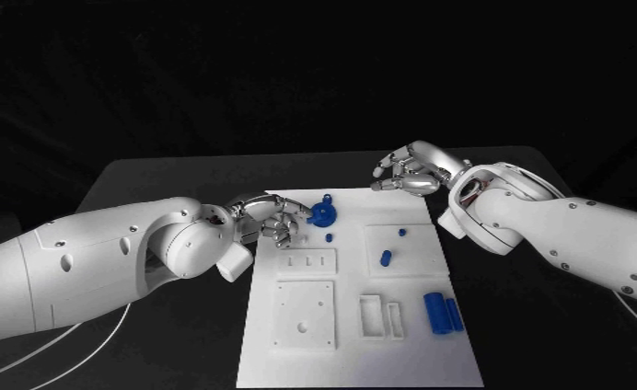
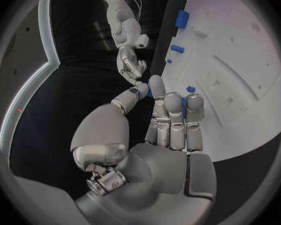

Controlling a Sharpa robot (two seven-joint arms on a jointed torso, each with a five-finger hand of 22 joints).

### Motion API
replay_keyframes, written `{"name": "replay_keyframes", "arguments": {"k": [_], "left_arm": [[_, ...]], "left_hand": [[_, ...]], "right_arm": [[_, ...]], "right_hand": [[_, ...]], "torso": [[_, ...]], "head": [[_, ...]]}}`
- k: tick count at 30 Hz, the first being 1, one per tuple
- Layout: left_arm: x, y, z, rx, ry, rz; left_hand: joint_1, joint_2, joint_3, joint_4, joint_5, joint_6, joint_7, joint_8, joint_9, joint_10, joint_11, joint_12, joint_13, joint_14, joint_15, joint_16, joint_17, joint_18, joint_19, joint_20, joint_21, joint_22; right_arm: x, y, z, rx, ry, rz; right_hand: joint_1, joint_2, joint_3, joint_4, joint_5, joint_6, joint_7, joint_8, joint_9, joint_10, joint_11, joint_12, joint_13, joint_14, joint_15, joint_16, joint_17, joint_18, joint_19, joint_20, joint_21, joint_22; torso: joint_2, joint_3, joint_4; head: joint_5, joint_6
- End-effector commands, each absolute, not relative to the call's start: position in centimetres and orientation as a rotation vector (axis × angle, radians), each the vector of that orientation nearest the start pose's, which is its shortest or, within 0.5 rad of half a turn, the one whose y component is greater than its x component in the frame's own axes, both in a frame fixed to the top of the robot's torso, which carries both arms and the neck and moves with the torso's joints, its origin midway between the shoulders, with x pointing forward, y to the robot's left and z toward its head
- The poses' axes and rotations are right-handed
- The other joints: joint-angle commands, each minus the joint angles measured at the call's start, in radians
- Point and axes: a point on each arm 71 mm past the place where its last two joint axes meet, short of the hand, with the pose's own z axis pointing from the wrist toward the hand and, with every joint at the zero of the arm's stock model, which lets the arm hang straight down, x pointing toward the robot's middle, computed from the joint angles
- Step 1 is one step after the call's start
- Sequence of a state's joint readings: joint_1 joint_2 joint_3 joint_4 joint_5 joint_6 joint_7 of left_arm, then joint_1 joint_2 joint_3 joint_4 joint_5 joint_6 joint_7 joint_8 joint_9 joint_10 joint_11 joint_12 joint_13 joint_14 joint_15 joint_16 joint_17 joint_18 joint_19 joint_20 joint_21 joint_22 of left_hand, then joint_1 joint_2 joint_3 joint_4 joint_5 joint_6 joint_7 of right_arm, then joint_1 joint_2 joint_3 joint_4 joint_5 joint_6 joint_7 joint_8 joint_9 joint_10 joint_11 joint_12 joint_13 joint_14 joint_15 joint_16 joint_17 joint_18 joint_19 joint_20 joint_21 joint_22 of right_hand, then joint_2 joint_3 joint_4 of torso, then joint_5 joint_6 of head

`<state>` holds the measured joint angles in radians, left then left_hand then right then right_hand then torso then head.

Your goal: Assemble the parts on the task board

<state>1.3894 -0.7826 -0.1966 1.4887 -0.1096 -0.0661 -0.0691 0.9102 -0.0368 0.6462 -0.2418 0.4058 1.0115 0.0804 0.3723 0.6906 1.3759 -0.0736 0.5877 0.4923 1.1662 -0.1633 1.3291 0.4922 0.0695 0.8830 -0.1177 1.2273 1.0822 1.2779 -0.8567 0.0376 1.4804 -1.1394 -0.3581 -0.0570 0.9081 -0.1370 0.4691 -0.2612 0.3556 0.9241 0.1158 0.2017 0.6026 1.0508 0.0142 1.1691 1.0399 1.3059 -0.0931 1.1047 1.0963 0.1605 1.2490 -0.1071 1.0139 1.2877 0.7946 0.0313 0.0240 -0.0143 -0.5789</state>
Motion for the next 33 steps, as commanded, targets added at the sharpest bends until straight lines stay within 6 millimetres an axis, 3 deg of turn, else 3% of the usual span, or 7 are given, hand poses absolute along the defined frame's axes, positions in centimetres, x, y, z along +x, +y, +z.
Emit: {"name": "replay_keyframes", "arguments": {"k": [1,7,12,14,18,24,33], "left_arm": [[49.2,17.6,-17.3,-0.911,2.073,-1.368],[49.2,17.4,-17.4,-0.666,2.077,-1.172],[49.1,17.4,-17.5,-0.615,2.083,-1.064],[49.1,17.4,-17.6,-0.593,2.09,-1.022],[49.1,17.3,-17.7,-0.557,2.106,-0.942],[49.5,16.2,-18.1,-0.488,2.149,-0.784],[49.8,14.6,-18.5,-0.396,2.175,-0.686]], "left_hand": [[-0.001,0.007,-0.005,0.0,-0.002,0.138,-0.051,0.003,0.087,0.007,0.001,0.003,0.003,0.007,-0.011,0.005,0.002,0.016,0.003,-0.139,0.008,-0.001],[0.002,0.002,-0.003,-0.005,-0.002,0.139,-0.052,0.003,0.093,0.008,0.0,0.006,0.005,0.008,-0.013,0.008,0.003,0.016,0.004,-0.141,0.01,-0.003],[0.003,0.002,-0.003,-0.005,-0.002,0.139,-0.052,0.003,0.093,0.008,0.0,0.006,0.005,0.008,-0.013,0.008,0.003,0.017,0.004,-0.141,0.01,-0.003],[0.012,-0.012,-0.003,-0.011,-0.029,0.151,-0.057,0.008,0.1,0.019,-0.005,0.012,0.009,0.018,-0.018,0.015,0.005,0.019,0.009,-0.144,0.015,-0.003],[0.021,-0.028,-0.001,-0.006,-0.043,0.168,-0.066,0.009,0.115,0.042,-0.016,0.023,0.015,0.046,-0.029,0.026,0.007,0.022,0.022,-0.149,0.023,-0.01],[0.026,-0.035,-0.003,0.0,-0.038,0.189,-0.077,0.007,0.136,0.068,-0.028,0.051,0.029,0.08,-0.043,0.05,0.014,0.028,0.044,-0.157,0.045,-0.015],[0.016,-0.027,-0.007,0.014,-0.042,0.216,-0.089,0.01,0.169,0.073,-0.041,0.099,0.054,0.102,-0.056,0.079,0.02,0.036,0.058,-0.16,0.069,-0.021]], "right_arm": [[51.8,-22.8,-11.8,0.219,1.547,0.821],[52.0,-22.9,-11.8,0.222,1.549,0.819],[52.1,-23.1,-11.9,0.225,1.548,0.815],[52.2,-23.2,-11.9,0.227,1.55,0.811],[52.5,-23.5,-12.0,0.232,1.552,0.802],[53.3,-24.0,-12.3,0.248,1.55,0.78],[54.1,-24.0,-12.6,0.255,1.553,0.77]], "right_hand": [[-0.005,0.005,0.001,-0.005,0.01,-0.005,0.015,-0.003,-0.002,0.002,0.003,0.007,-0.001,0.004,0.0,-0.007,0.002,0.101,0.004,-0.001,-0.006,0.002],[-0.006,0.007,0.001,-0.006,0.021,-0.004,0.015,-0.003,-0.002,0.002,0.003,0.007,-0.002,0.004,0.0,-0.007,0.002,0.101,0.004,-0.001,-0.007,0.002],[-0.006,0.007,0.001,-0.006,0.023,-0.005,0.015,-0.003,-0.002,0.002,0.003,0.007,-0.002,0.004,0.0,-0.007,0.002,0.101,0.004,-0.001,-0.007,0.002],[-0.006,0.007,0.003,-0.007,0.045,-0.005,0.015,-0.003,-0.002,0.001,0.003,0.007,-0.002,0.003,0.001,-0.008,0.003,0.101,0.004,0.0,-0.007,0.002],[-0.007,0.008,0.003,-0.007,0.051,-0.005,0.015,-0.003,-0.002,0.001,0.003,0.008,-0.002,0.003,0.001,-0.008,0.003,0.101,0.004,0.0,-0.007,0.003],[-0.008,0.009,0.003,-0.008,0.066,-0.004,0.016,-0.002,-0.003,0.001,0.004,0.008,-0.003,0.003,0.001,-0.008,0.003,0.101,0.004,0.0,-0.008,0.004],[-0.006,0.01,0.005,-0.009,0.081,-0.005,0.016,-0.002,-0.003,0.0,0.004,0.009,-0.003,0.003,0.001,-0.008,0.004,0.101,0.004,0.001,-0.008,0.005]], "torso": [[0.0,-0.001,0.001],[-0.002,-0.0011,0.0002],[-0.003,0.0007,0.0005],[-0.004,0.0014,0.0005],[-0.004,0.0007,0.001],[-0.019,0.0036,0.0043],[-0.036,0.0064,0.0064]], "head": [[-0.002,0.0],[-0.004,0.0],[-0.003,0.0],[-0.004,0.001],[-0.005,0.0],[-0.008,-0.015],[-0.001,-0.038]]}}
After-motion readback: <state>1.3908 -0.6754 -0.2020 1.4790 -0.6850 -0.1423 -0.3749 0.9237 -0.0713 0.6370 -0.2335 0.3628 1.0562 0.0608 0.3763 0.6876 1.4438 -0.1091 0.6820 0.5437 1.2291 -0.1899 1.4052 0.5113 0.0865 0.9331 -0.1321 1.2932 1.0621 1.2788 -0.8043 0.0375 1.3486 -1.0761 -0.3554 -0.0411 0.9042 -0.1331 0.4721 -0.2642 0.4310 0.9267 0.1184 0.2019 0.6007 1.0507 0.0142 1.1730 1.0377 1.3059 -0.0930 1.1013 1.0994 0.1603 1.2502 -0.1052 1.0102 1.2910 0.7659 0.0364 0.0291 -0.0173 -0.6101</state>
